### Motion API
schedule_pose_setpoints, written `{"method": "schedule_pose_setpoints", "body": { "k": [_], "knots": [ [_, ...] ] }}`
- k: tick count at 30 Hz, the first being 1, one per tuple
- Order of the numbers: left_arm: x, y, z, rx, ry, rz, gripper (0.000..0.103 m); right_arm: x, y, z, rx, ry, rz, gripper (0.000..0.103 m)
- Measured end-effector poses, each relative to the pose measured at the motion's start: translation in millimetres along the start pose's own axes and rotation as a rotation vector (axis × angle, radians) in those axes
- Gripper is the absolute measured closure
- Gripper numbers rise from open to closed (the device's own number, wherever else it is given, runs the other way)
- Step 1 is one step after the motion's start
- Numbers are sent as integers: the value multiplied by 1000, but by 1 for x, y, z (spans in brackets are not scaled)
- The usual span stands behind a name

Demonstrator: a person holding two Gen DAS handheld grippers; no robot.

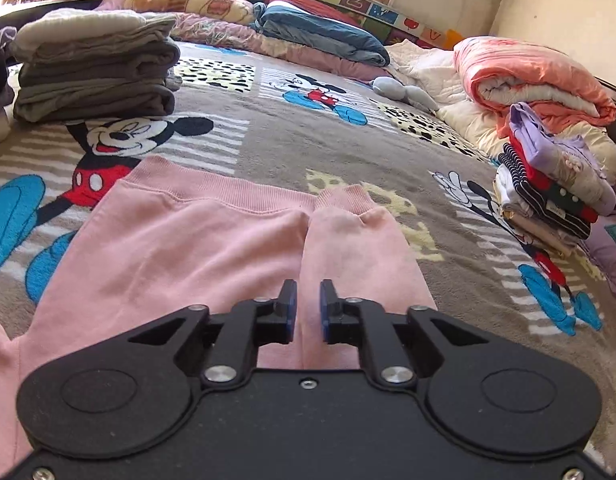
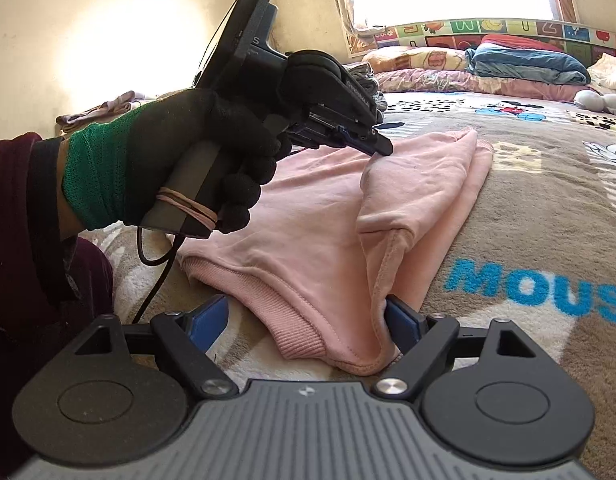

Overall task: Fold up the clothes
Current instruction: 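Release the cuff and smooth the folded sleeve with the left gripper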

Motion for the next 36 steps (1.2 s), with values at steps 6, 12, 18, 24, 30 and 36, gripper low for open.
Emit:
{"method": "schedule_pose_setpoints", "body": {
  "k": [6, 12, 18, 24, 30, 36],
  "knots": [
    [5, -19, -24, 94, -55, 142, 63, 0, 0, -4, 0, 4, -7, 20],
    [16, -58, 17, 110, 73, 361, 63, 1, 1, -5, 3, 11, -23, 20],
    [27, -62, 21, 45, 85, 425, 62, 1, 6, -6, 4, 36, -55, 18],
    [32, -56, -34, 80, -6, 407, 63, 2, 7, -44, 62, -7, -89, 20],
    [45, -57, -48, 150, -10, 398, 62, -16, 21, -32, 114, -113, -248, 21],
    [63, -46, -27, 181, 59, 385, 63, -23, 23, 13, 168, -60, -312, 21]
  ]
}}
Point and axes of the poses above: each gripper's, at about its wrist camera, not at the fingertips, and z roughly the way its jaws point, y to its left, x to its underside, the point moved 2 cm from there along z, roughly the way its jaws point, and after that the axes turned 4 degrees about z, right-handed, at the moved point
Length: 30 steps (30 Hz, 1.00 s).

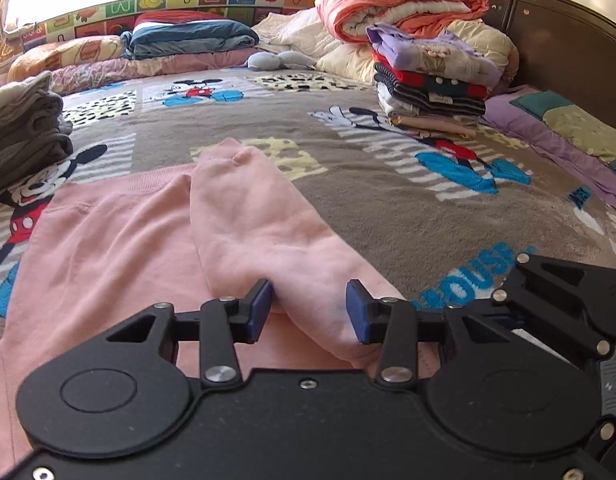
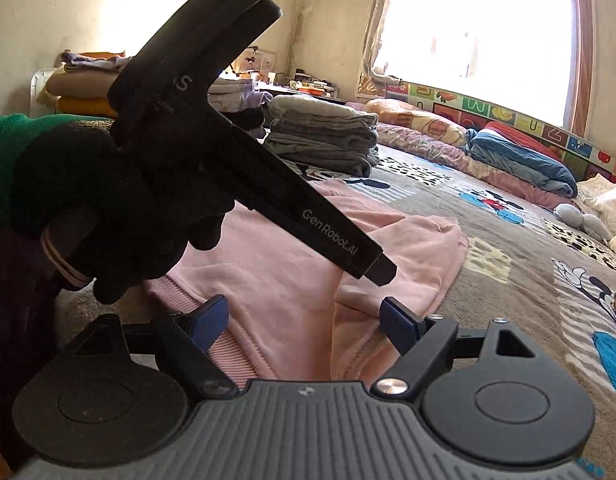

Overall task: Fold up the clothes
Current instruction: 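Release the cuff and smooth the folded sleeve with the left gripper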

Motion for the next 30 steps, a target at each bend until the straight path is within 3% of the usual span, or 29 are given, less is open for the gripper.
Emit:
{"method": "schedule_pose_setpoints", "body": {
  "k": [4, 7, 11, 15, 18, 20, 22, 24, 27, 30],
  "knots": [
    [12, 1, 2, -10, 5, 2, 62, 10, -5, 22, -48, 108, 97, 20],
    [6, 3, -8, -23, -35, -4, 62, 13, -4, 23, -70, 105, 126, 19],
    [4, 24, -9, -39, -37, -142, 62, 16, -4, 19, -78, 91, 148, 19],
    [17, 71, -4, 109, -44, -588, 62, 20, -5, 12, -82, 70, 186, 19],
    [24, 87, 6, 160, -41, -795, 69, 20, -14, 9, -109, 48, 269, 19],
    [22, 87, 9, 148, -41, -811, 87, 22, -21, 8, -128, 36, 321, 19],
    [17, 83, 7, 103, -50, -756, 100, 24, -27, 7, -148, 23, 372, 19],
    [10, 81, -1, 55, -101, -681, 102, 25, -26, 6, -152, 24, 370, 19],
    [8, 84, 0, 38, -78, -637, 102, 25, -28, 6, -159, 27, 375, 19],
    [3, 79, -7, -35, -90, -571, 101, 26, -28, 5, -164, 20, 385, 19]
  ]
}}
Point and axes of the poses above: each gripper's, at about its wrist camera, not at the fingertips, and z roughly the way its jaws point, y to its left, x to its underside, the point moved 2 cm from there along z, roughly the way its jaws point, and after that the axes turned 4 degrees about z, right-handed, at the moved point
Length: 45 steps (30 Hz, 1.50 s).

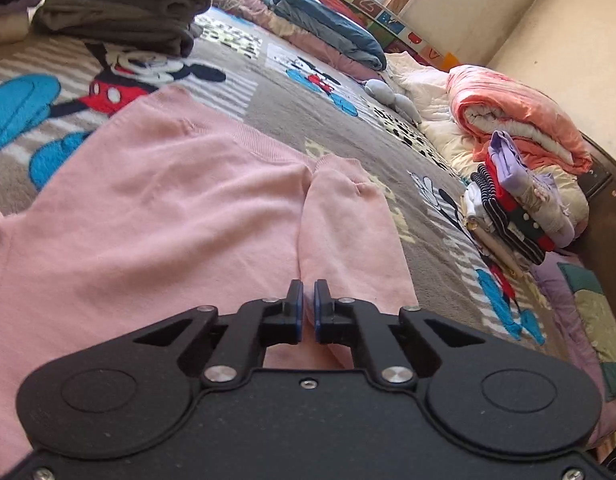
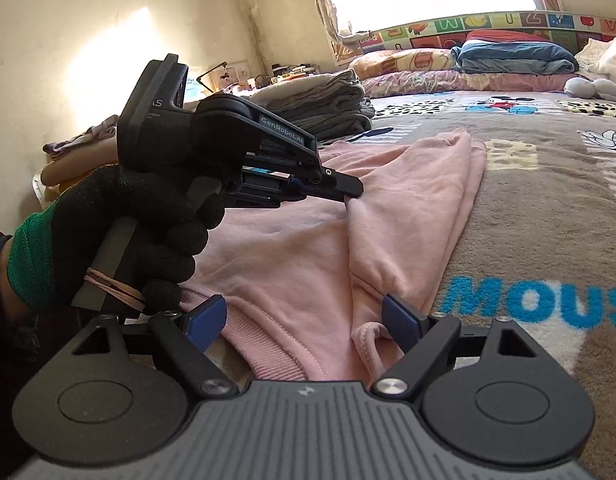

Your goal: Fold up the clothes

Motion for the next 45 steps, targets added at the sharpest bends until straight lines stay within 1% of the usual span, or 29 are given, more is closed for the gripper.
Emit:
{"method": "schedule_pose_setpoints", "body": {
  "k": [2, 3, 4, 5, 6, 7, 8, 9, 10, 11, 12, 13, 15, 17, 20, 22, 25, 26, 28, 30, 32, 34, 36, 38, 41, 43, 44, 45],
  "knots": [
    [-2, -12, -10, 23, -31, 51, 101, 1, 1, -1, 0, -5, -2, 19],
    [0, -19, -12, 56, -35, 75, 101, 1, 2, -2, 2, -6, -9, 19],
    [3, -27, -11, 88, -24, 105, 98, 2, 3, -2, 6, -7, -17, 18],
    [7, -34, -10, 114, -12, 133, 97, 2, 4, -2, 10, -8, -26, 18],
    [13, -38, -4, 114, 16, 161, 93, 2, 5, -2, 14, -8, -30, 18],
    [20, -39, 6, 87, 66, 192, 79, 2, 5, -2, 17, -8, -34, 18],
    [27, -40, 15, 60, 107, 223, 74, 2, 6, -2, 20, -8, -35, 18],
    [32, -39, 18, 40, 102, 245, 75, 2, 6, -1, 23, -9, -36, 18],
    [33, -39, 15, 46, 87, 245, 74, 3, 8, -2, 28, -7, -40, 17],
    [30, -39, 11, 56, 84, 225, 74, 3, 9, -2, 33, -5, -45, 16],
    [28, -40, 6, 66, 78, 207, 63, 3, 10, -2, 38, -3, -49, 16],
    [25, -40, 0, 77, 55, 205, 53, 4, 12, -4, 46, 0, -58, 16],
    [20, -38, -14, 75, 11, 201, 48, 3, 18, -9, 55, -1, -72, 16],
    [13, -28, -26, 66, -8, 153, 43, 2, 24, -17, 58, -7, -80, 16],
    [1, -9, -45, 32, -54, 78, 31, 1, 38, -27, 60, -1, -120, 16],
    [-8, 9, -60, -1, -81, 12, 11, 3, 50, -31, 61, 14, -156, 16],
    [-19, 34, -77, -39, -86, -74, 1, 4, 61, -34, 67, 28, -162, 16],
    [-22, 43, -82, -49, -86, -100, 1, 3, 62, -34, 66, 25, -142, 16],
    [-27, 60, -92, -76, -87, -141, 1, 1, 57, -38, 63, 1, -37, 16],
    [-30, 78, -105, -104, -112, -183, 1, -1, 48, -41, 57, -20, 82, 15],
    [-31, 97, -119, -105, -147, -238, 1, -1, 37, -45, 50, -45, 206, 13],
    [-31, 118, -136, -103, -198, -301, 1, 0, 26, -50, 57, -86, 310, 12],
    [-32, 138, -153, -151, -237, -347, 1, 0, 15, -58, 75, -137, 403, 12],
    [-29, 158, -166, -190, -266, -399, 2, 0, 4, -65, 61, -174, 486, 11],
    [-21, 189, -176, -201, -266, -481, 3, 1, -11, -76, 47, -213, 596, 8],
    [-14, 205, -179, -220, -254, -516, 7, 3, -19, -80, 32, -239, 645, 7],
    [-11, 212, -180, -220, -249, -533, 8, 4, -21, -80, 47, -242, 646, 7],
    [-8, 218, -180, -219, -245, -552, 15, 4, -24, -79, 62, -245, 647, 7]
  ]
}}
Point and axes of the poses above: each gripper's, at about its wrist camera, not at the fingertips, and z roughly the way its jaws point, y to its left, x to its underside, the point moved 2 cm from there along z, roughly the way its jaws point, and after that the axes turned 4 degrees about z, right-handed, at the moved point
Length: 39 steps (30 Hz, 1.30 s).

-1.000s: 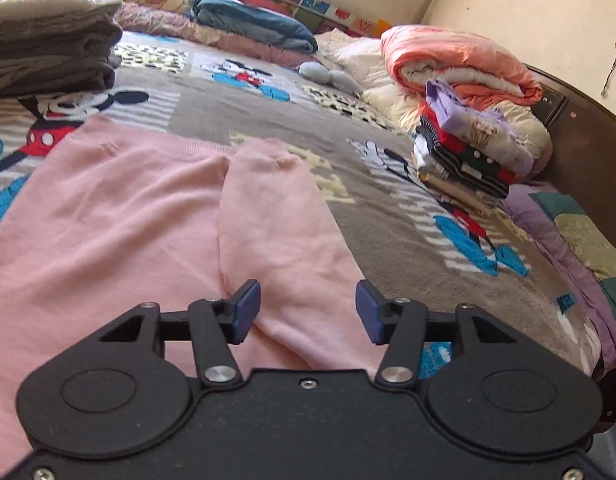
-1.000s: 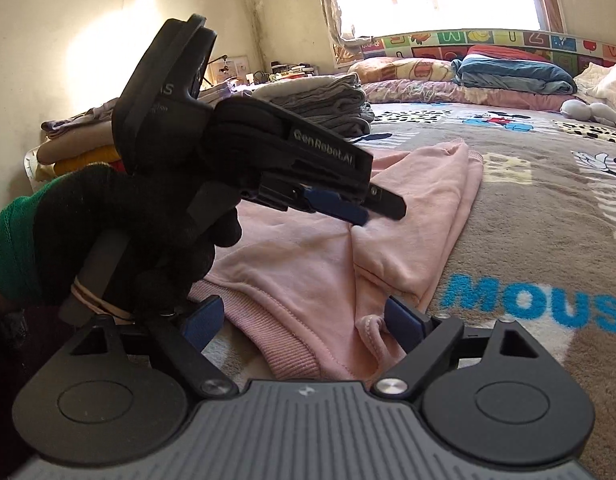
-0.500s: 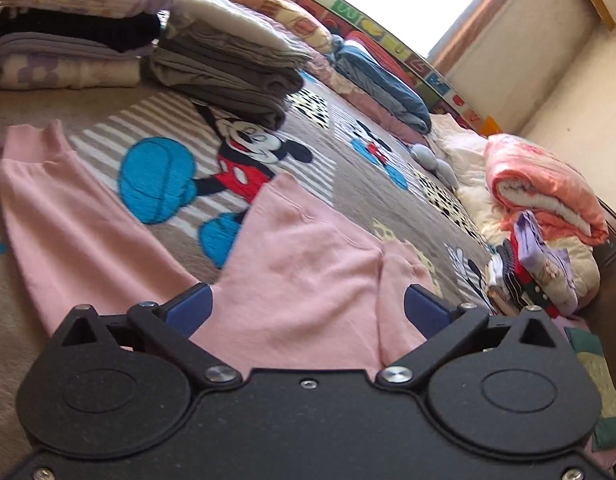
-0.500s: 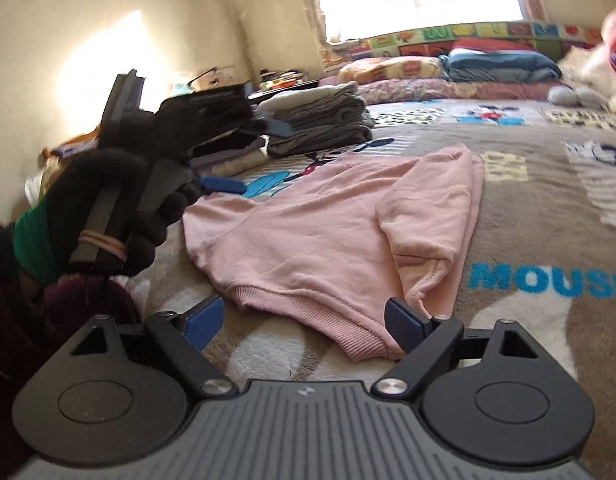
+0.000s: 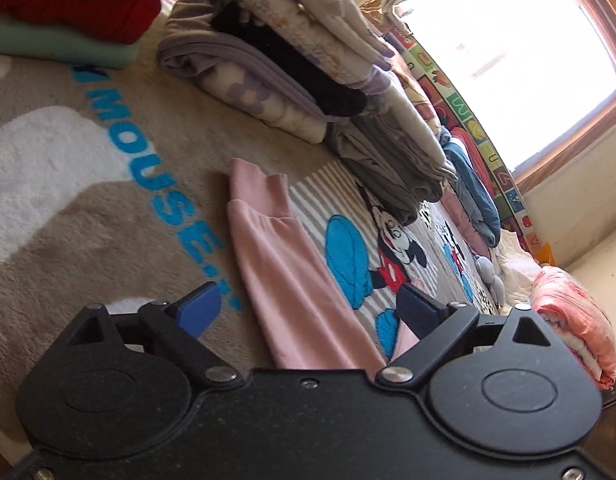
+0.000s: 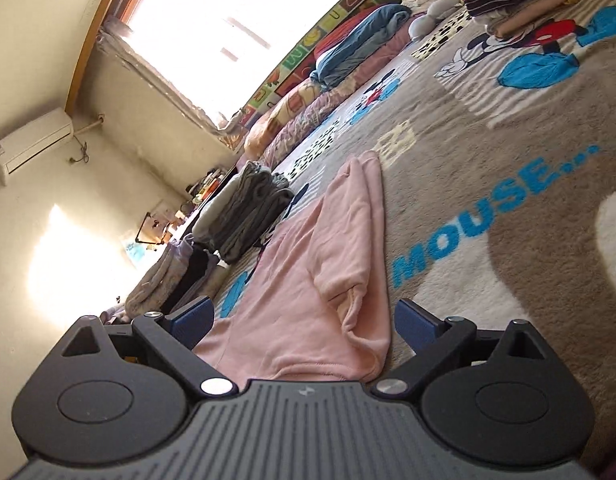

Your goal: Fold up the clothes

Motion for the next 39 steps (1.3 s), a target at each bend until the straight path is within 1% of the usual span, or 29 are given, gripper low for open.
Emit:
{"method": "schedule_pose_setpoints", "body": {
  "k": [1, 2, 4, 6, 11, 12, 14, 16, 17, 18, 19, 20, 21, 22, 24, 25, 26, 27, 28, 29, 31, 33, 36, 39],
  "knots": [
    [1, 6, 3, 1, 11, -22, 26, -1, -2, 1, 13, -8, 0, 7],
    [1, 13, 6, 3, 23, -43, 32, -1, -4, 3, 15, -5, 8, 7],
    [2, 24, 11, 15, 31, -81, 37, 0, -8, 6, 11, 6, 31, 7],
    [0, 30, 13, 38, 21, -101, 38, 0, -11, 8, 15, 12, 40, 7],
    [-7, 31, 24, 66, 4, -91, 38, 1, -20, 14, 31, 17, 84, 7],
    [-9, 30, 27, 70, -1, -85, 39, 2, -20, 15, 35, 22, 84, 7],
    [-14, 30, 36, 72, -11, -71, 47, 4, -21, 19, 44, 32, 79, 7],
    [-16, 32, 44, 65, -17, -62, 68, 6, -20, 22, 55, 42, 68, 7],
    [-17, 34, 48, 54, -17, -63, 70, 6, -20, 23, 58, 43, 63, 7],
    [-17, 36, 50, 50, -18, -68, 84, 7, -20, 24, 61, 44, 59, 7],
    [-17, 36, 51, 48, -22, -72, 90, 7, -20, 25, 65, 45, 54, 7],
    [-18, 35, 50, 53, -30, -69, 92, 7, -20, 25, 68, 45, 50, 7],
    [-18, 31, 49, 62, -41, -55, 98, 8, -20, 26, 71, 46, 46, 7],
    [-19, 24, 46, 72, -55, -26, 99, 8, -18, 25, 74, 32, 30, 8],
    [-18, 7, 41, 99, -80, 51, 99, 6, -7, 21, 83, -26, -55, 11],
    [-17, -3, 39, 111, -88, 93, 99, 5, -1, 19, 86, -54, -97, 14],
    [-15, -13, 38, 121, -91, 139, 99, 4, 7, 17, 67, -75, -143, 17],
    [-11, -23, 37, 130, -91, 188, 99, 4, 12, 17, 46, -75, -176, 19],
    [-7, -34, 37, 138, -88, 241, 99, 5, 18, 17, 24, -75, -209, 24],
    [-2, -44, 37, 146, -84, 295, 99, 5, 24, 17, 3, -74, -242, 27],
    [10, -65, 38, 165, -69, 419, 99, 11, 31, 23, -23, -39, -283, 27],
    [28, -84, 40, 191, -50, 564, 99, 17, 40, 32, -47, 1, -309, 27],
    [64, -115, 36, 246, -30, 840, 99, 27, 51, 44, -87, 48, -303, 27],
    [102, -134, 32, 317, 14, 1094, 99, 31, 54, 55, -151, 82, -192, 27]
  ]
}}
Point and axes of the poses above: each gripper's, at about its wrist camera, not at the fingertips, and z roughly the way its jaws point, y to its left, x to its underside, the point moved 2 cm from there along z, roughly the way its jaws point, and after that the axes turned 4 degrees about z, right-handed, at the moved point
